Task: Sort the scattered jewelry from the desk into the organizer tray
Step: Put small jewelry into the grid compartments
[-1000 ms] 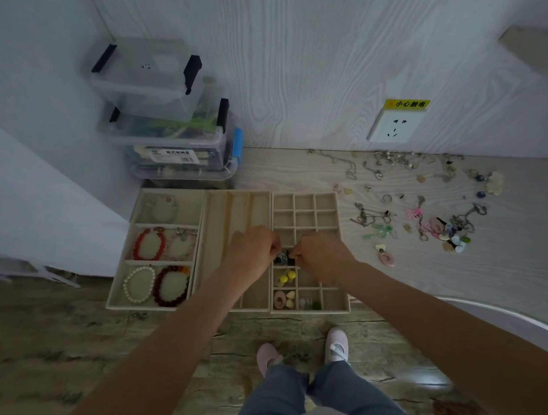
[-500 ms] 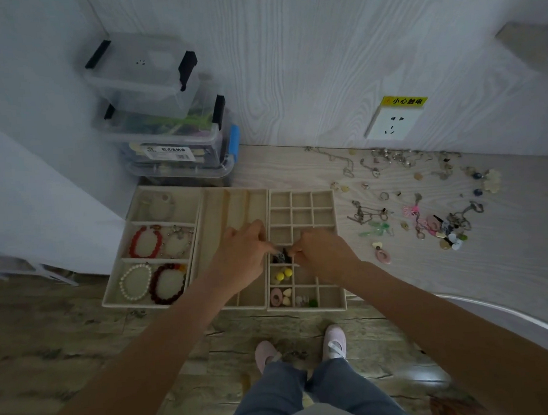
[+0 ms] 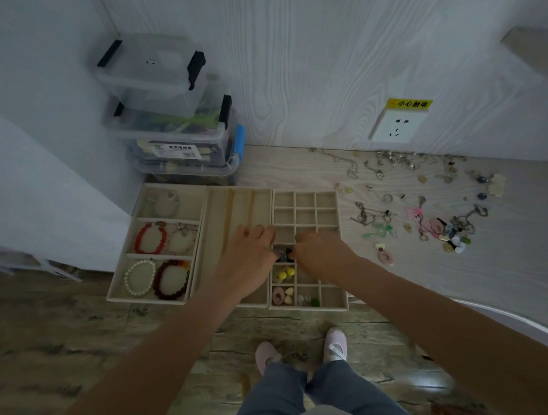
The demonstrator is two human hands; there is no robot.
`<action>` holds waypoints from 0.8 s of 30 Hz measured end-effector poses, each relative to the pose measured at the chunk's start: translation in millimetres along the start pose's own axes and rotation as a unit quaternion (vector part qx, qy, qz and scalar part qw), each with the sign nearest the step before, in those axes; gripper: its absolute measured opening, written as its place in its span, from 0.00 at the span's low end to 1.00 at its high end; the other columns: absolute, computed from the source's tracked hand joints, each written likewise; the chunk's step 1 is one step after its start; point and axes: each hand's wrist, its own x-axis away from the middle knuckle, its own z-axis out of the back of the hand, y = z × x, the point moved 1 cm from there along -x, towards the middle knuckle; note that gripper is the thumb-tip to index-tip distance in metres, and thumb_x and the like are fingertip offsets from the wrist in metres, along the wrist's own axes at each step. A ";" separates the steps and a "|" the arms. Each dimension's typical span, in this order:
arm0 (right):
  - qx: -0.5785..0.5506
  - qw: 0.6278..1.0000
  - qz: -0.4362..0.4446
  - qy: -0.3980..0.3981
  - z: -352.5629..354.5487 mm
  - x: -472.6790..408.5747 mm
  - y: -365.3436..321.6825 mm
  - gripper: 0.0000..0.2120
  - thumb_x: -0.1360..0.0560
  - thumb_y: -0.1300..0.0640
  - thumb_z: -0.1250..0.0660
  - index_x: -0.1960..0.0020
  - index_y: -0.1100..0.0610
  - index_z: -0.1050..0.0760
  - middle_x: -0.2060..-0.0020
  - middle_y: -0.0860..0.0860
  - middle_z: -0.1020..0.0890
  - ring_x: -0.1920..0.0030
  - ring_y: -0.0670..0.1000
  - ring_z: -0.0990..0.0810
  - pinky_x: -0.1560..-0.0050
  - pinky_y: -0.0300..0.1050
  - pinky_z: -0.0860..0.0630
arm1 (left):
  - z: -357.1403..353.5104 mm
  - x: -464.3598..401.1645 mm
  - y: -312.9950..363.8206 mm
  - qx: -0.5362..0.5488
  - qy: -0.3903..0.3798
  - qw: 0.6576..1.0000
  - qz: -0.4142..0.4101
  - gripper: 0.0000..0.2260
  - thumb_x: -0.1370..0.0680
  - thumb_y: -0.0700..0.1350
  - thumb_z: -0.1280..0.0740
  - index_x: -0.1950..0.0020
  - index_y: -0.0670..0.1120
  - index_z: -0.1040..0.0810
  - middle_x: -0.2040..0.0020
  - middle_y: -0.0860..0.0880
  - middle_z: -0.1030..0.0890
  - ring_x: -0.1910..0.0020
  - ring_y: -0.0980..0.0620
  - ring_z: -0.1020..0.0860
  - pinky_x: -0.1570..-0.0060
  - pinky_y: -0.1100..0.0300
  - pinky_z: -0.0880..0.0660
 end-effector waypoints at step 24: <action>-0.656 0.752 -0.061 0.001 -2.4 21.5 23.8 0.14 0.27 0.71 0.34 0.43 0.64 0.29 0.55 0.55 0.19 0.52 0.51 0.20 0.46 0.43 0.23 | 3.0 -12.7 4.6 0.250 0.037 0.962 0.103 0.13 0.20 0.42 0.40 0.37 0.48 0.24 0.42 0.48 0.28 0.47 0.52 0.27 0.45 0.54 0.27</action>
